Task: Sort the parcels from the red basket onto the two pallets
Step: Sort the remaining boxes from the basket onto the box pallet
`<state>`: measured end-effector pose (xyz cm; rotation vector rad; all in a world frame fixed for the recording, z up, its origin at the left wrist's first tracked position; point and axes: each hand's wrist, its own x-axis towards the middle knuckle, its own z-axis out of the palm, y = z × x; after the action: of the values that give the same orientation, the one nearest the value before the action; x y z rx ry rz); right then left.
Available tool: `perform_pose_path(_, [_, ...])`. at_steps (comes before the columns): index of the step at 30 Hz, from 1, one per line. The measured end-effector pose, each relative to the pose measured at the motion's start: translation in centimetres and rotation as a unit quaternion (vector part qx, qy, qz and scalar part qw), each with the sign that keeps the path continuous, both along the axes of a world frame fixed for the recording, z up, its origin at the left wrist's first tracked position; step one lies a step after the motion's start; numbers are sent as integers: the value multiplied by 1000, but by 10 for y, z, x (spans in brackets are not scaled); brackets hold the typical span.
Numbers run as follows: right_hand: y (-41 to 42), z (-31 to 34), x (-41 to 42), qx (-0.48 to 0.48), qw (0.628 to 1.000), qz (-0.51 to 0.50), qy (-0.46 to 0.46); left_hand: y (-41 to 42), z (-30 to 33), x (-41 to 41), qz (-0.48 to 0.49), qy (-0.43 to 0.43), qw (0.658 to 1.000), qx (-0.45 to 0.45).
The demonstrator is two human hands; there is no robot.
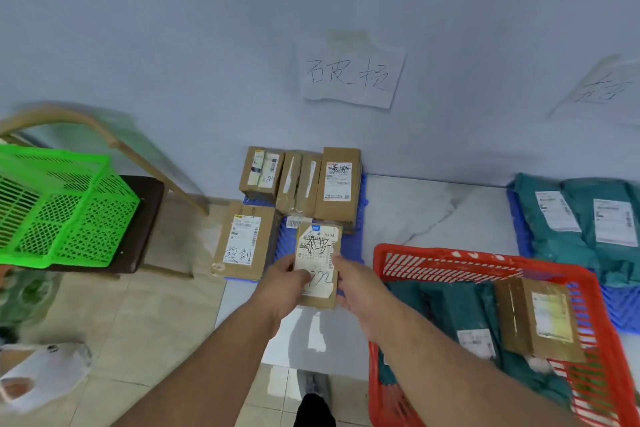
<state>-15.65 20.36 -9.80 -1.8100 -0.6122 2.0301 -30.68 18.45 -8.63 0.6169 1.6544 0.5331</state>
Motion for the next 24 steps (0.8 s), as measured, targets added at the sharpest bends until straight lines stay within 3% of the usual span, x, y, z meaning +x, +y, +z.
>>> perform_pose_path(11, [49, -129, -75, -93, 994, -59, -26, 52, -131, -52, -17, 53, 995, -81])
perform_pose_path(24, [57, -162, -87, -94, 995, -26, -34, 54, -163, -52, -21, 61, 995, -70])
